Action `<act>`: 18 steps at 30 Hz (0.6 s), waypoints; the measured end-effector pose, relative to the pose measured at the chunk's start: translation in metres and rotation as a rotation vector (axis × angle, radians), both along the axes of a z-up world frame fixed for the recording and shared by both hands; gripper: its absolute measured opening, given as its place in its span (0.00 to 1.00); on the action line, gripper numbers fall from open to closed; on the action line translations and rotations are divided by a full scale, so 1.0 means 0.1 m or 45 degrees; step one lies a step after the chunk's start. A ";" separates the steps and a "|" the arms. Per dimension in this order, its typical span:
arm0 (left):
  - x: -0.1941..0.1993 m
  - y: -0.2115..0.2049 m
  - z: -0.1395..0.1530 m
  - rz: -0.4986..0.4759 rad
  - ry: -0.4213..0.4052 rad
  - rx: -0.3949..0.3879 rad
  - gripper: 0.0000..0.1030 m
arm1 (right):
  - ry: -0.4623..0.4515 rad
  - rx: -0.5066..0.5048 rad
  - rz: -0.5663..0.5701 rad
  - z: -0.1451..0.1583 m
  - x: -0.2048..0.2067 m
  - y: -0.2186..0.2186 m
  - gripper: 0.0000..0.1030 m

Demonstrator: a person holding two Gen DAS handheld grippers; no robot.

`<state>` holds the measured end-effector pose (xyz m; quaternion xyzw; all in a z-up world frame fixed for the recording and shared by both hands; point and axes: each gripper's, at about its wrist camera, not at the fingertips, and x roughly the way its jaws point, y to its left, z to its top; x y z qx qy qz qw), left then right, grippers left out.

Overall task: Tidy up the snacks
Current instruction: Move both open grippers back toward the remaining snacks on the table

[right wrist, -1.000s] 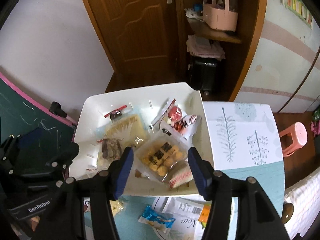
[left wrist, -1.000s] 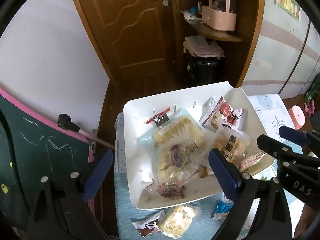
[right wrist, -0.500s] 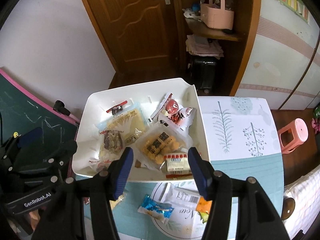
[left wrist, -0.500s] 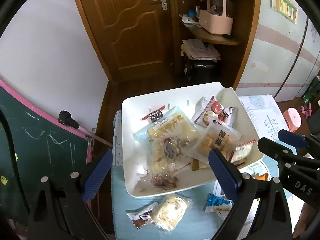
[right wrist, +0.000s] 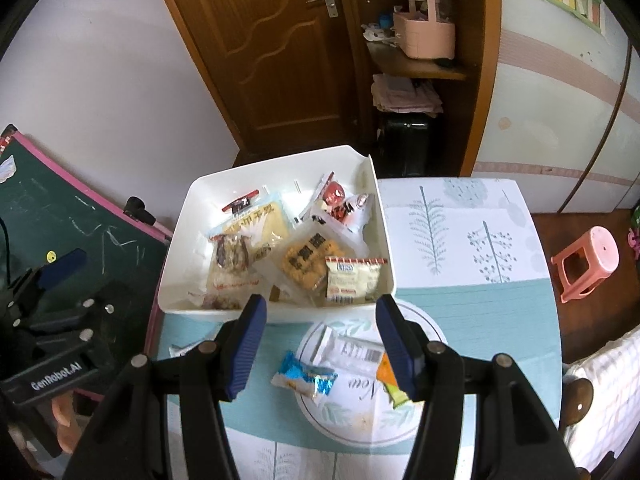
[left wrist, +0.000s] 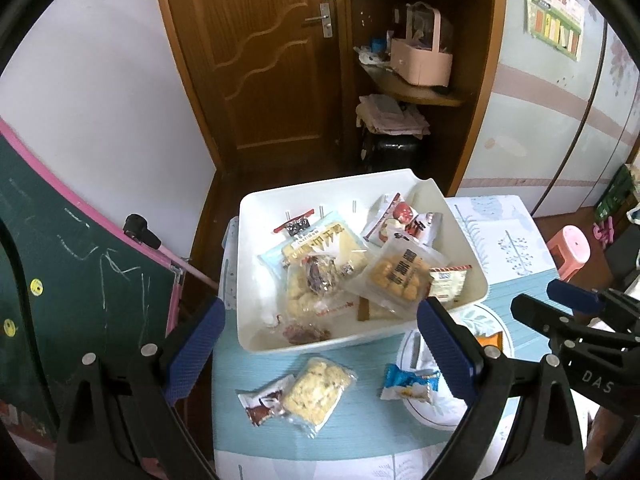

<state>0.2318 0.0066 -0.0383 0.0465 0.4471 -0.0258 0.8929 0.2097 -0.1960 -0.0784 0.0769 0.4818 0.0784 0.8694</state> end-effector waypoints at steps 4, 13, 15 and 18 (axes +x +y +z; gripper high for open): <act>-0.20 0.04 0.06 0.012 -0.028 -0.020 0.93 | 0.004 0.007 0.005 -0.02 -0.16 -0.08 0.56; -0.62 0.26 -0.12 0.048 -0.006 -0.022 0.93 | 0.042 0.024 0.036 -0.22 -0.49 -0.18 0.56; -0.68 0.31 -0.23 0.052 0.022 -0.011 0.93 | 0.041 0.001 0.065 -0.28 -0.53 -0.15 0.56; -0.76 0.40 -0.42 0.069 0.069 0.002 0.93 | 0.038 -0.046 0.113 -0.37 -0.60 -0.10 0.56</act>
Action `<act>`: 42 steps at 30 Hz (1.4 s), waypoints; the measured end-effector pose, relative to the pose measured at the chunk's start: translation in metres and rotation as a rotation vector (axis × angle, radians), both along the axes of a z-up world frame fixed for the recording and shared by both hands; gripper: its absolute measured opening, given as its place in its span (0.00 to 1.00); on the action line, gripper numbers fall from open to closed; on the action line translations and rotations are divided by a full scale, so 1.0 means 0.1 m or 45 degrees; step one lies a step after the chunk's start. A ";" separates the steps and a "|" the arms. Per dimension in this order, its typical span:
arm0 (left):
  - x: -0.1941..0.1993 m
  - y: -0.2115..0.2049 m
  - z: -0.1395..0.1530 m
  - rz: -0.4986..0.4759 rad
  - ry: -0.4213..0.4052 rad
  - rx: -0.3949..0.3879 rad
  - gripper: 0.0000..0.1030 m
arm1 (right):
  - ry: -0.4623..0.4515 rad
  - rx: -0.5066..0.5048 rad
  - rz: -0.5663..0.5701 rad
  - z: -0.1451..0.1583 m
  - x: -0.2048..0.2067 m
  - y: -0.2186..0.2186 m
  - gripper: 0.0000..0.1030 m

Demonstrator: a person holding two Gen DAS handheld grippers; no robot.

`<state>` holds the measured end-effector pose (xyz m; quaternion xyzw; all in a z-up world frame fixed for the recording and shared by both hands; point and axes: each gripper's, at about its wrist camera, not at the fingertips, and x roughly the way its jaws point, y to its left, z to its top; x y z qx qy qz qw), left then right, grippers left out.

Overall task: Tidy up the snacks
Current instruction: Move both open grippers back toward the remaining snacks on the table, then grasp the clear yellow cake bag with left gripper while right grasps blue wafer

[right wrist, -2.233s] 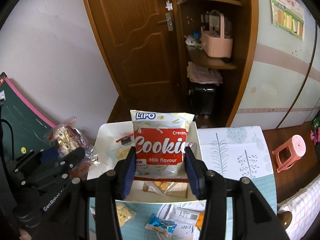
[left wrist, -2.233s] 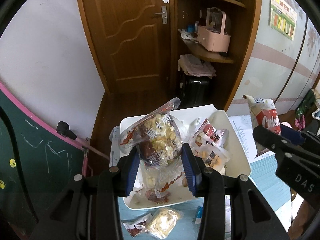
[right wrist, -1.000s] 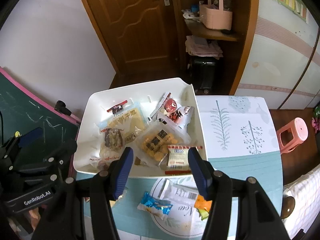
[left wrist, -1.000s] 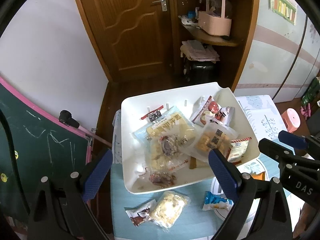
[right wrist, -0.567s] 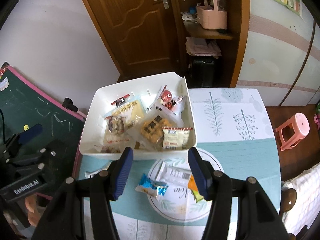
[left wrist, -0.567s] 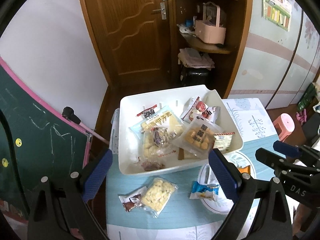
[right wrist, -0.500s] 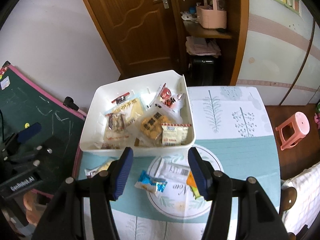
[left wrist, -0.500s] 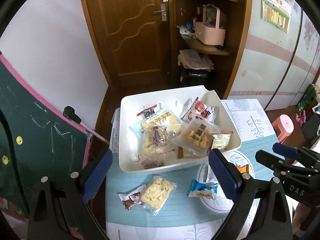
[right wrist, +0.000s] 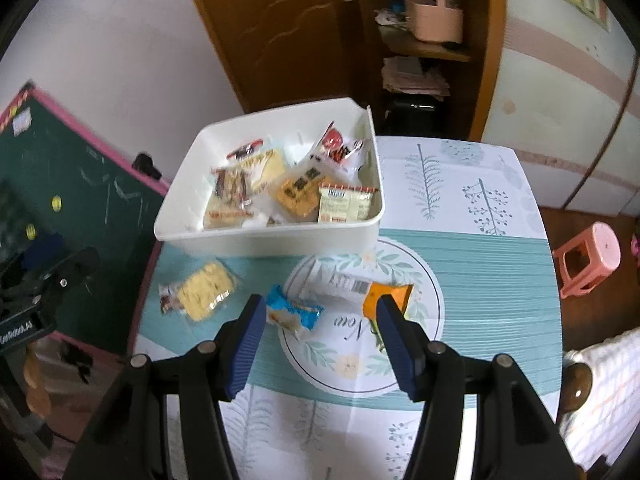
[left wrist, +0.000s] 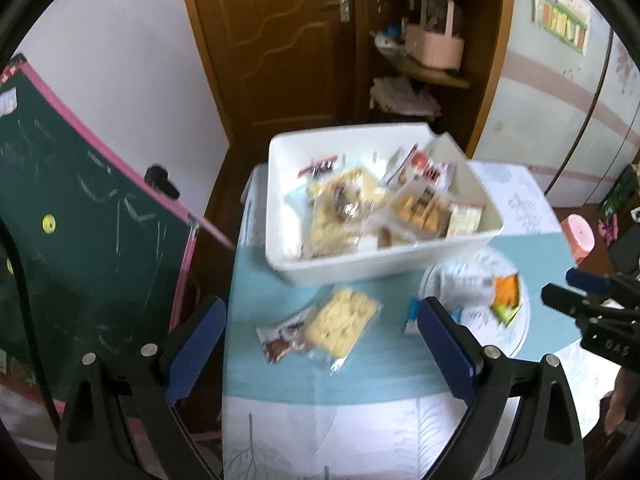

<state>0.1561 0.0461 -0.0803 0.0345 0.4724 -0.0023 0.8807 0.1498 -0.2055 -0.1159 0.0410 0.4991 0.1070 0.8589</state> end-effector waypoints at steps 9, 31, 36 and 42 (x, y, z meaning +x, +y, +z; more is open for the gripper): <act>0.01 0.11 -0.55 -0.053 0.120 0.026 0.93 | -0.005 -0.078 0.171 -0.38 -0.08 0.28 0.56; 0.71 -0.14 -1.76 -0.396 0.418 0.112 0.90 | 0.057 -0.339 0.490 -1.45 0.33 0.91 0.56; 0.80 -0.14 -1.90 -0.396 0.479 0.062 0.63 | 0.075 -0.316 0.509 -1.55 0.35 0.93 0.49; 0.79 -0.16 -1.90 -0.375 0.443 0.056 0.55 | 0.073 -0.276 0.504 -1.55 0.31 0.94 0.37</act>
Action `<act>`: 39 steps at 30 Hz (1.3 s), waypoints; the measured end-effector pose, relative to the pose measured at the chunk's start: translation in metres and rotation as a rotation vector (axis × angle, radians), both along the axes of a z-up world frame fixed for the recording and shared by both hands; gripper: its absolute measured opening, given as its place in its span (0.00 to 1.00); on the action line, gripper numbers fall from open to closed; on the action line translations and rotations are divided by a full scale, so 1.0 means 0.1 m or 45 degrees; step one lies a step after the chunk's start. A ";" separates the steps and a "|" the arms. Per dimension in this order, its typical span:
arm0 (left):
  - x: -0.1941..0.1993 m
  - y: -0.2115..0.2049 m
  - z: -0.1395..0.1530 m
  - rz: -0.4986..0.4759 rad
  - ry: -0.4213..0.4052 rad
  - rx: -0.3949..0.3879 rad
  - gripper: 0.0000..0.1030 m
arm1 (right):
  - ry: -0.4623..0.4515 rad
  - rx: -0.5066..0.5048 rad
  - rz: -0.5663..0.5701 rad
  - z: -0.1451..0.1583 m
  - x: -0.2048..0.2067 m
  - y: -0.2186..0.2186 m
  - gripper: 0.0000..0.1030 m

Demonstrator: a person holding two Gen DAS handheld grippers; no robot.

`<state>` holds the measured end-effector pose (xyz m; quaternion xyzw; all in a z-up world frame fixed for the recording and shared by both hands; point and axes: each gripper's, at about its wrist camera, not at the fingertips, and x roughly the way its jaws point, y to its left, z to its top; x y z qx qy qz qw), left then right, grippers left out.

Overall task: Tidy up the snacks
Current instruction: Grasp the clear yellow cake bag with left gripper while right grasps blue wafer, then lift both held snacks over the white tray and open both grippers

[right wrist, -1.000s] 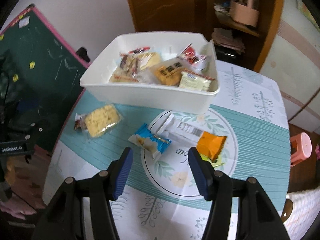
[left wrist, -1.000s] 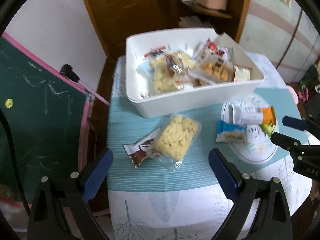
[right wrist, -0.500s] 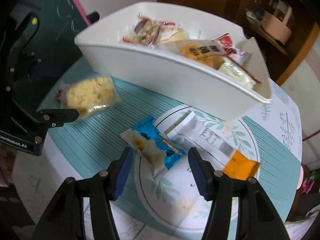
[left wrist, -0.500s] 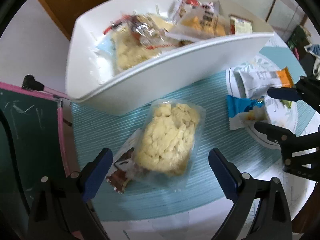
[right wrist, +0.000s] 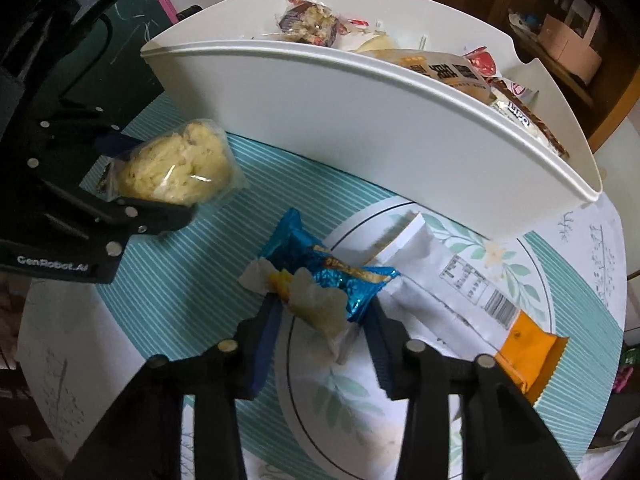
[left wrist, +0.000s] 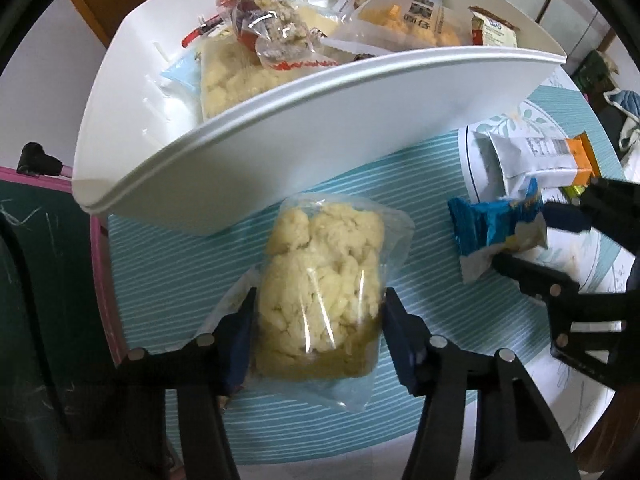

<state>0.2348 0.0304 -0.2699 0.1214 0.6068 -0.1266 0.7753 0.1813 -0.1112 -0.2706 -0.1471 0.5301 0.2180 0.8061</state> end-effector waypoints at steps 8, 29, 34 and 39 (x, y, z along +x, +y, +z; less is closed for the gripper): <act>-0.13 -0.04 0.16 0.070 -0.033 -0.045 0.54 | 0.039 0.059 -0.010 0.04 -0.18 0.04 0.34; -1.04 -0.20 0.99 0.207 -0.116 -0.256 0.54 | 0.056 0.243 -0.264 0.65 -0.84 -0.33 0.34; -1.14 -0.25 1.31 0.215 -0.170 -0.304 0.54 | 0.020 0.284 -0.328 0.92 -0.94 -0.49 0.34; -1.14 -0.29 1.63 0.220 -0.236 -0.341 0.54 | -0.015 0.336 -0.372 1.15 -0.89 -0.60 0.34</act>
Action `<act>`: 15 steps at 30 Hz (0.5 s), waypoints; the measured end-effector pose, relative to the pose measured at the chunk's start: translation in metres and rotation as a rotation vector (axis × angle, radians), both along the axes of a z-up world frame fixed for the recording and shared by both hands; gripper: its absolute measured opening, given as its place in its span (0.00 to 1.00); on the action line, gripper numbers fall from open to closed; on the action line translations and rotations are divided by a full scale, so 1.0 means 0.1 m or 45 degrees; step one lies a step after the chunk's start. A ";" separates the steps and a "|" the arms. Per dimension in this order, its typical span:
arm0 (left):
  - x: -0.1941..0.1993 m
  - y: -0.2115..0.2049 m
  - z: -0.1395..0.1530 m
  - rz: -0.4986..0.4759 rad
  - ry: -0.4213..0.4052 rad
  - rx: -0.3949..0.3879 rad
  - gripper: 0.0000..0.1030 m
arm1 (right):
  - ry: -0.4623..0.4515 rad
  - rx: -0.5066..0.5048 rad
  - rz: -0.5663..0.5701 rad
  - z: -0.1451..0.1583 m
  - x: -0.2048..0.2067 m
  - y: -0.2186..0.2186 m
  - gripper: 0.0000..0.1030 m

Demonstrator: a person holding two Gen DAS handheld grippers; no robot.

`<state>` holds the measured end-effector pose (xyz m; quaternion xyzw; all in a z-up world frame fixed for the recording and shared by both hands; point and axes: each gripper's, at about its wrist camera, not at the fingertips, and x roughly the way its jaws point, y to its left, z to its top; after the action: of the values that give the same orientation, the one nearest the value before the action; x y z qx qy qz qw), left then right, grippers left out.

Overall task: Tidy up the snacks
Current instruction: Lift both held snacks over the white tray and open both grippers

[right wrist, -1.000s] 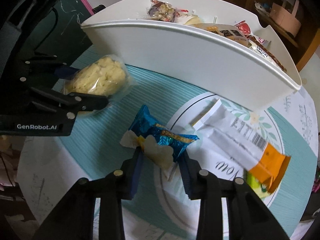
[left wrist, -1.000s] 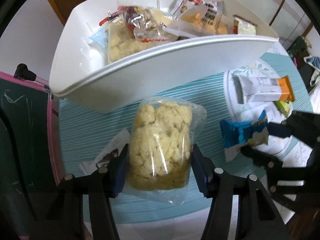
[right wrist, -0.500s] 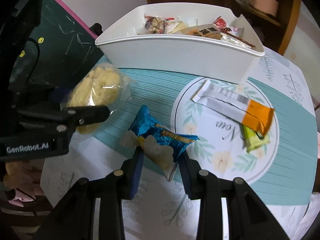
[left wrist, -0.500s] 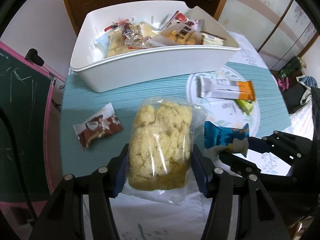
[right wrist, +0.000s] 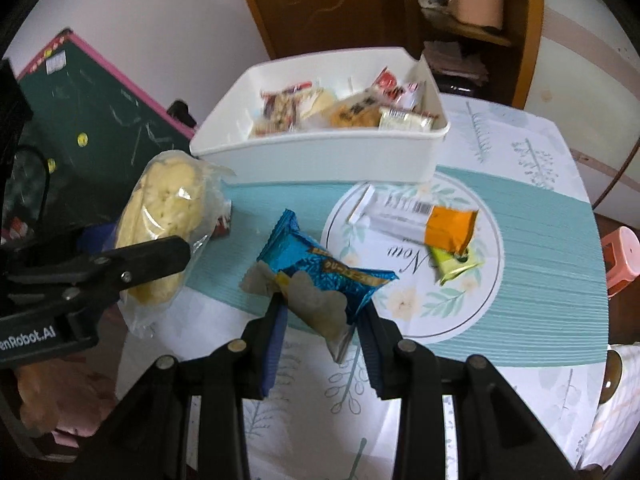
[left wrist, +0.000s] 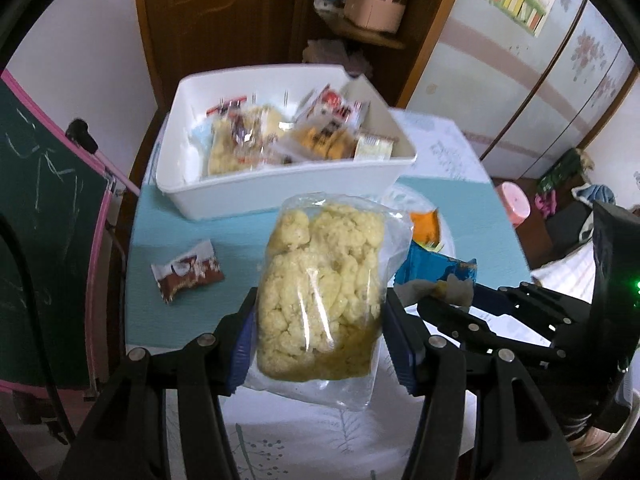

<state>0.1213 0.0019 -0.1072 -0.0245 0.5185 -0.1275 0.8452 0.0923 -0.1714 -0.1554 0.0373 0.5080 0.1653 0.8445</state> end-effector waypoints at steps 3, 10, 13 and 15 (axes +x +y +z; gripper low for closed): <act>0.03 -0.03 0.15 -0.002 -0.034 0.018 0.55 | -0.023 0.011 -0.020 0.13 0.05 -0.02 0.34; 0.23 -0.06 0.45 -0.008 -0.110 0.051 0.54 | -0.081 -0.020 -0.027 0.40 0.24 0.02 0.34; 0.39 -0.04 0.60 0.004 -0.153 0.067 0.55 | -0.107 -0.043 -0.044 0.52 0.38 0.04 0.34; 0.52 -0.01 0.71 0.014 -0.186 0.079 0.55 | -0.123 -0.046 -0.054 0.60 0.49 0.04 0.34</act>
<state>0.1733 0.0005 -0.0359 0.0083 0.4591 -0.1081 0.8817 0.1410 -0.1670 -0.0958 0.0248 0.4686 0.1397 0.8720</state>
